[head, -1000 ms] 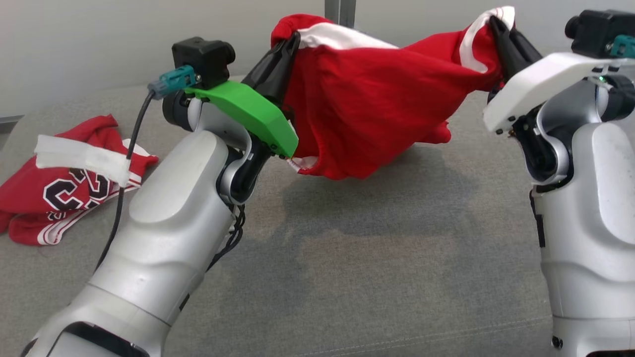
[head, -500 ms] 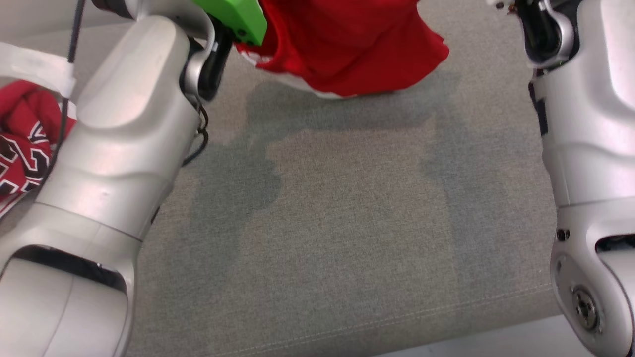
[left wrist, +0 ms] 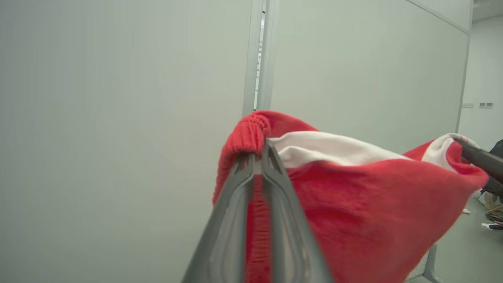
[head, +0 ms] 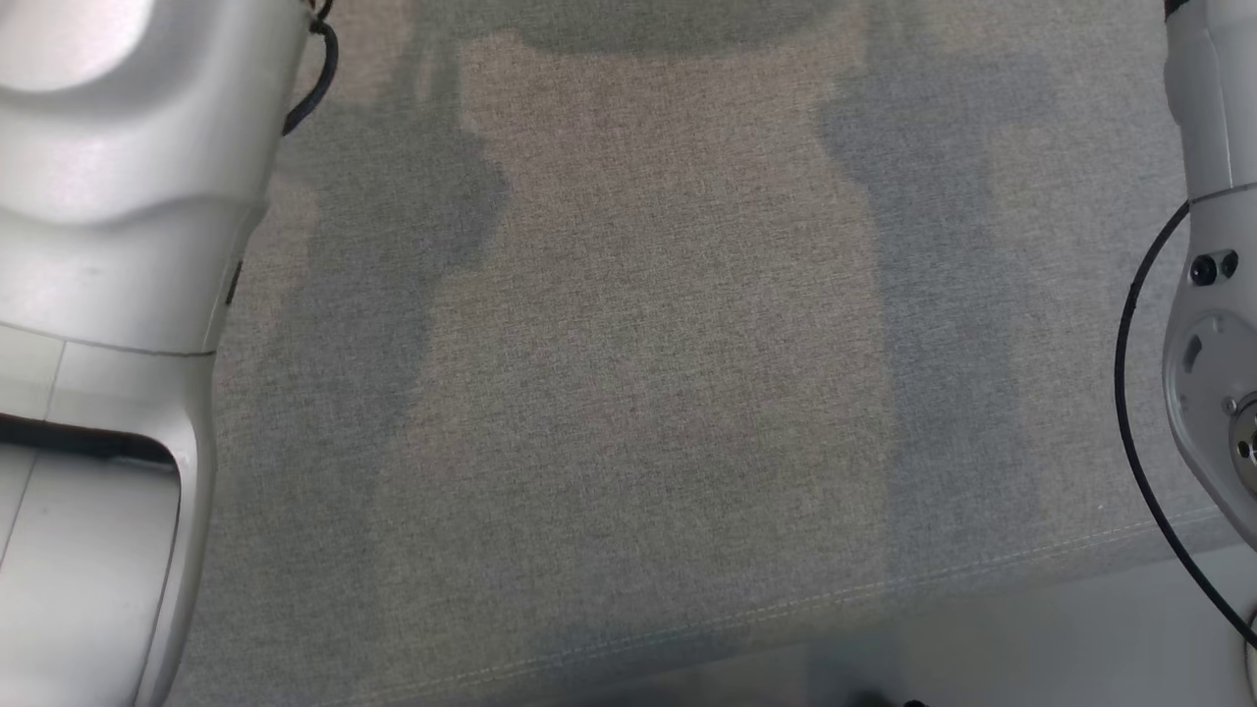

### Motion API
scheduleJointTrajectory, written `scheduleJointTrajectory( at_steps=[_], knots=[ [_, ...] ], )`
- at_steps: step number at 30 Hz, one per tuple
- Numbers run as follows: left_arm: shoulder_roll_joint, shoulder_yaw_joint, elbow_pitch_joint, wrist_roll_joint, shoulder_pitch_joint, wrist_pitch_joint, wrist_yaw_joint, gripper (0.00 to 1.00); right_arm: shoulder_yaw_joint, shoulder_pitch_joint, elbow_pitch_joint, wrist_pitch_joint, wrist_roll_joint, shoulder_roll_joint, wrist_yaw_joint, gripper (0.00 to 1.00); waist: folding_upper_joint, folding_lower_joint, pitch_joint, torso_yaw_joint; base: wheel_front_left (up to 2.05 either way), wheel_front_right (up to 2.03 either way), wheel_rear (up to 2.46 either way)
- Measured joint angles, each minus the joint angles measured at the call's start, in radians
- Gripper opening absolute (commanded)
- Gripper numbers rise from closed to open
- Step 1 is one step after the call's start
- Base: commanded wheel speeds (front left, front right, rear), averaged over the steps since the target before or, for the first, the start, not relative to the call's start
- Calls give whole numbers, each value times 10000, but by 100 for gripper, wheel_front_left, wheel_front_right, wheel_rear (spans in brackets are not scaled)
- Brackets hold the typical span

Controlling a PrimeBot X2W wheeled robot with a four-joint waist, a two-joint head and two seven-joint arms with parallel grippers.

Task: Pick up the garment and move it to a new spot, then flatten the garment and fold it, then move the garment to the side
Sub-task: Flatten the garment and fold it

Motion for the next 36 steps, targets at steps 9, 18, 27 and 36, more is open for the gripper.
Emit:
scheduleJointTrajectory(
  at_steps=[9, 18, 27, 36],
  knots=[
    [-217, 479, 98, 1047, 1649, -17, -566, 0, 1824, 665, 1007, -142, -13, 10, 0, 0, 0, -1, 521, 99, 0, 0, 0],
    [-499, -79, 698, 932, 3336, -10, -1043, 0, 3873, 2288, 763, 1179, 890, -577, 0, 0, 0, -2, 318, 362, 0, 0, 0],
    [-533, -1087, 401, 905, 5466, 487, -809, 0, 5528, 4734, -1630, 3699, 2765, -1923, 2, 0, 0, -3, -743, 432, 0, 0, 0],
    [102, -1609, -337, 550, 7705, 2088, -782, 0, 5975, 7691, -3946, 5570, 2819, -2819, 2, 0, 0, -3, -1935, 384, 0, 0, 0]
  ],
)
